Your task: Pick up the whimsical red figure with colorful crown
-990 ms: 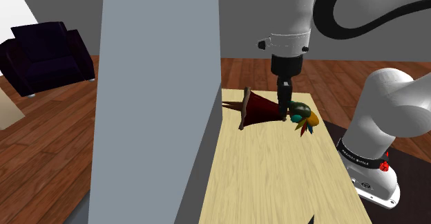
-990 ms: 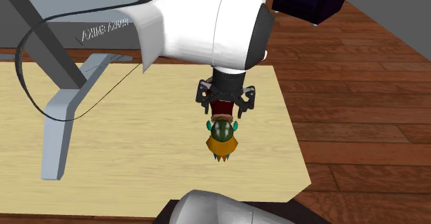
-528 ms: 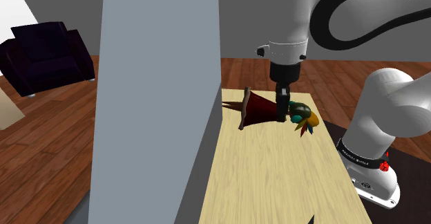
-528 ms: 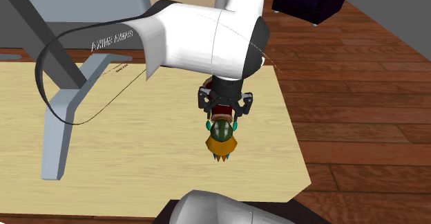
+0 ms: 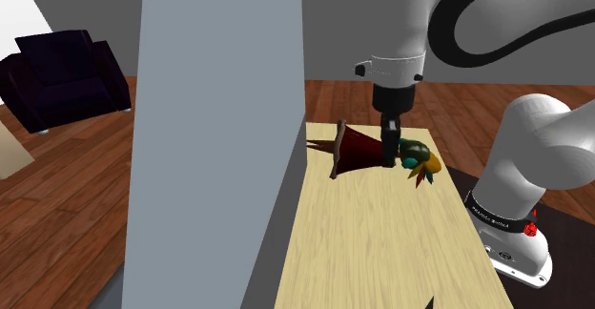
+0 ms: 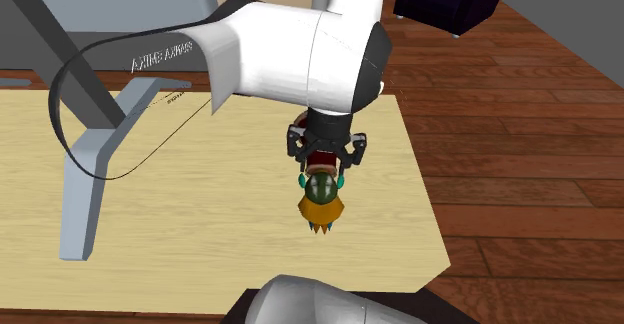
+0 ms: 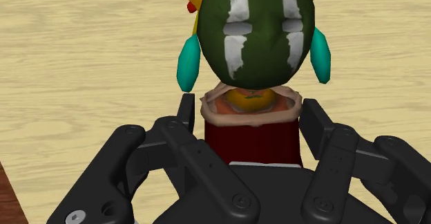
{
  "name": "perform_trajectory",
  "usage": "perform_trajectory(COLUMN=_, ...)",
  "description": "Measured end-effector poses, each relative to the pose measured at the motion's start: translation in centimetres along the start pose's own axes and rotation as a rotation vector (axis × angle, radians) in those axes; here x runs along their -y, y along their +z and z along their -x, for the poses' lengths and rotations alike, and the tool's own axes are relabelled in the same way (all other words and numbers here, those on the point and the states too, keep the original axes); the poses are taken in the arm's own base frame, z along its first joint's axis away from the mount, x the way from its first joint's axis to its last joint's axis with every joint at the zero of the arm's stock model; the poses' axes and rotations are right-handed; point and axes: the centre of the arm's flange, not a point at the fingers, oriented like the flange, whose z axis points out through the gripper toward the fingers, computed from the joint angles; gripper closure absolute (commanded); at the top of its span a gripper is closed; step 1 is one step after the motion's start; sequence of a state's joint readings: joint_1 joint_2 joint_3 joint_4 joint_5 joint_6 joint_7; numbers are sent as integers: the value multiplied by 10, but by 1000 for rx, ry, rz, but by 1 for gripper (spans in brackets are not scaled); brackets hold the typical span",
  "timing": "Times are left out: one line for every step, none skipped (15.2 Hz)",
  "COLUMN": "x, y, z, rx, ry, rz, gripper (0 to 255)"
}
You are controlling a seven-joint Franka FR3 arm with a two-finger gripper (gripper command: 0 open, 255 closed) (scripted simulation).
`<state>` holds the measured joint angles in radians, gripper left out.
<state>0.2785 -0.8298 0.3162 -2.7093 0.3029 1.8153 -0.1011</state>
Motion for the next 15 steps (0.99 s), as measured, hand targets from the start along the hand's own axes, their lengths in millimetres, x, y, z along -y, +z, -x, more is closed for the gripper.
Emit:
perform_trajectory(x=0, y=-4, z=0, rx=1, ry=0, rz=0, gripper=255)
perform_trajectory(x=0, y=-8, z=1, rx=1, ry=0, rz=0, gripper=255)
perform_trajectory(x=0, y=-12, z=0, rx=1, ry=0, rz=0, gripper=255)
perform_trajectory(x=0, y=-18, z=2, rx=1, ry=0, rz=0, gripper=255)
perform_trajectory(x=2, y=-23, z=2, rx=1, ry=0, rz=0, gripper=255)
perform_trajectory(x=2, y=-28, z=2, rx=1, ry=0, rz=0, gripper=255)
perform_trajectory(x=2, y=-33, z=3, rx=1, ry=0, rz=0, gripper=255)
perform_trajectory(x=3, y=-38, z=4, rx=1, ry=0, rz=0, gripper=255)
perform_trajectory(x=3, y=-44, z=3, rx=1, ry=0, rz=0, gripper=255)
perform_trajectory(x=3, y=-49, z=4, rx=1, ry=0, rz=0, gripper=255)
perform_trajectory(x=3, y=-54, z=4, rx=1, ry=0, rz=0, gripper=255)
perform_trajectory(x=4, y=-59, z=5, rx=2, ry=0, rz=0, gripper=255)
perform_trajectory(x=4, y=-65, z=5, rx=1, ry=0, rz=0, gripper=255)
perform_trajectory(x=6, y=-70, z=6, rx=1, ry=0, rz=0, gripper=255)
perform_trajectory(x=5, y=-73, z=6, rx=1, ry=0, rz=0, gripper=255)
